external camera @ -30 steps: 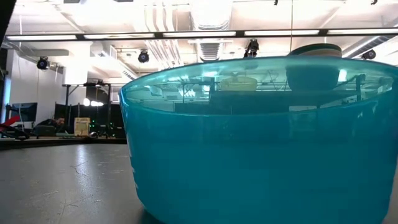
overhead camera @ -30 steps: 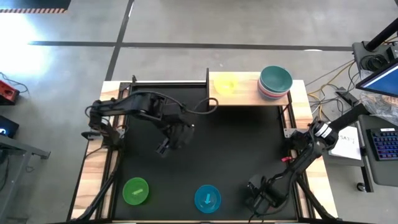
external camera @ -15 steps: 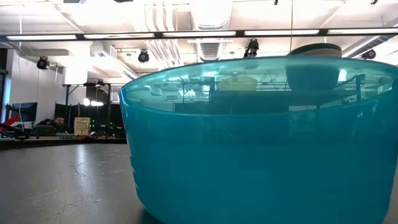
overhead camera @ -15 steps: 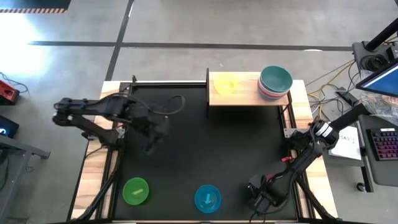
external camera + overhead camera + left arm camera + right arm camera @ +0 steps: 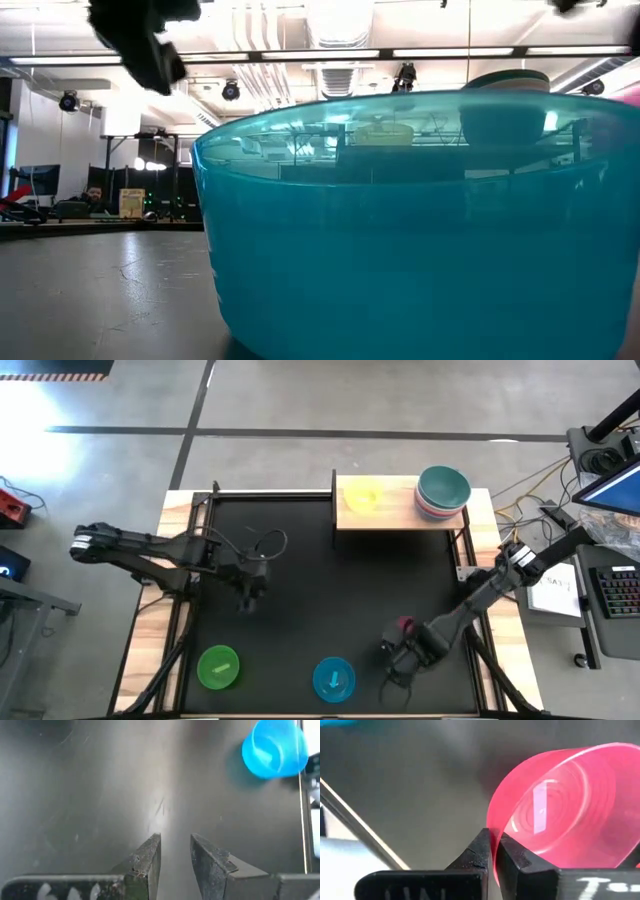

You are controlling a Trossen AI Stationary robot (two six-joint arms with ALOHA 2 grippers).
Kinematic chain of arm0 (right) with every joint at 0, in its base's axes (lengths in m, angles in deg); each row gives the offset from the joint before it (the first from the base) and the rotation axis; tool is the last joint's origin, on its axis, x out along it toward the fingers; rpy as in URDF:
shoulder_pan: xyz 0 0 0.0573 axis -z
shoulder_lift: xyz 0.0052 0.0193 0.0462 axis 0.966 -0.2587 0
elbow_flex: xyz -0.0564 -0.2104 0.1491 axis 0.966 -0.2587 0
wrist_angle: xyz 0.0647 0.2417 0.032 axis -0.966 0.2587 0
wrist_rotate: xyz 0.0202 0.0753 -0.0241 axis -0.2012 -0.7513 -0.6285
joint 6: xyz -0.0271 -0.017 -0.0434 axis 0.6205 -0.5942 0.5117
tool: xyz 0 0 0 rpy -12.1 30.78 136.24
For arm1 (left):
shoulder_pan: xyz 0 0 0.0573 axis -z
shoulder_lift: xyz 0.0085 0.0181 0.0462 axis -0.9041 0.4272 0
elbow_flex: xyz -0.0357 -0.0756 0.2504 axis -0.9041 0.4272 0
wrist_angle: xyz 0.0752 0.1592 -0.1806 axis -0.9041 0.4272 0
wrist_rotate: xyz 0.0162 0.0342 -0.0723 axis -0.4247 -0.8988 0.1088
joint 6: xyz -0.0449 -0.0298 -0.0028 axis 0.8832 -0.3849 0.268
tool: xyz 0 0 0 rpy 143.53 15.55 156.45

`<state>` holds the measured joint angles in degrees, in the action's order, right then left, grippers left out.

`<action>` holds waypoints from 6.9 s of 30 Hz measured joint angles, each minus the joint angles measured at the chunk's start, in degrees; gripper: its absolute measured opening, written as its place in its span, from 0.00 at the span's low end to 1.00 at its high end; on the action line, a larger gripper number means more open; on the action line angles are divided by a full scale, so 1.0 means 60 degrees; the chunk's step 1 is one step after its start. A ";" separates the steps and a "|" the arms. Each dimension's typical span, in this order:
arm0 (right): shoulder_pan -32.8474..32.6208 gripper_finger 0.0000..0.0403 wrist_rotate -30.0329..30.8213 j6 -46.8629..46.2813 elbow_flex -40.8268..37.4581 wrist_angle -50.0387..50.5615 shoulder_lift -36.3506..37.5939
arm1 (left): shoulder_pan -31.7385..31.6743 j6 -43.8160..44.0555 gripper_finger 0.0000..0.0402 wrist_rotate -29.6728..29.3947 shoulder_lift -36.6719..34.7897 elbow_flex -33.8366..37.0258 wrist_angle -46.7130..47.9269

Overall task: Place and stack bowls onto a shelf
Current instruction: Stack the red bowl on top of the yellow bowl on the shelf, then stack the green bowl on top of the red stacked bowls on the shelf

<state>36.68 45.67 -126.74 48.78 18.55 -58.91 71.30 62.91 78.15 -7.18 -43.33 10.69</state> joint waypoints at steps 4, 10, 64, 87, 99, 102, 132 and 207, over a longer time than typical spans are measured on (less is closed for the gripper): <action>0.0623 0.02 0.0630 0.2409 0.0750 0.0089 0.0017 | 0.0071 -0.0884 0.22 0.0881 0.0534 0.0371 -0.2267; 0.1141 0.02 0.1301 0.6504 0.1494 -0.0062 0.0017 | 0.0256 -0.4668 0.22 0.1543 0.1530 0.0424 -0.5089; 0.2726 0.02 -0.2005 1.2125 0.2117 -0.2479 -0.0063 | 0.0315 -0.8352 0.04 0.5384 0.5915 -0.2063 -0.7727; 0.2915 0.31 -0.1090 1.1371 0.2893 -0.1050 0.0037 | 0.0295 -0.8323 0.00 0.5614 0.5919 -0.2042 -0.7659; 0.3146 0.30 0.0883 1.0595 0.4534 0.1980 0.0053 | -0.0164 -0.8607 0.00 0.5017 0.5868 -0.2046 -0.7506; 0.3143 0.29 0.1453 0.9951 0.4982 0.2840 0.0053 | -0.0545 -0.8834 0.00 0.4938 0.5853 -0.2213 -0.7153; 0.3209 0.25 0.3554 0.9792 0.3518 0.3835 0.2312 | -0.5344 -1.1441 0.00 0.2973 0.7146 -0.6945 -0.4752; 0.3209 0.24 0.3539 1.0203 0.2375 0.3015 0.2694 | -0.3308 -0.7582 0.19 0.3393 0.8948 -1.2438 0.5979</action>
<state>55.94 66.91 -65.52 63.03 36.64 -42.75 51.45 17.42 98.51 46.50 -117.95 46.57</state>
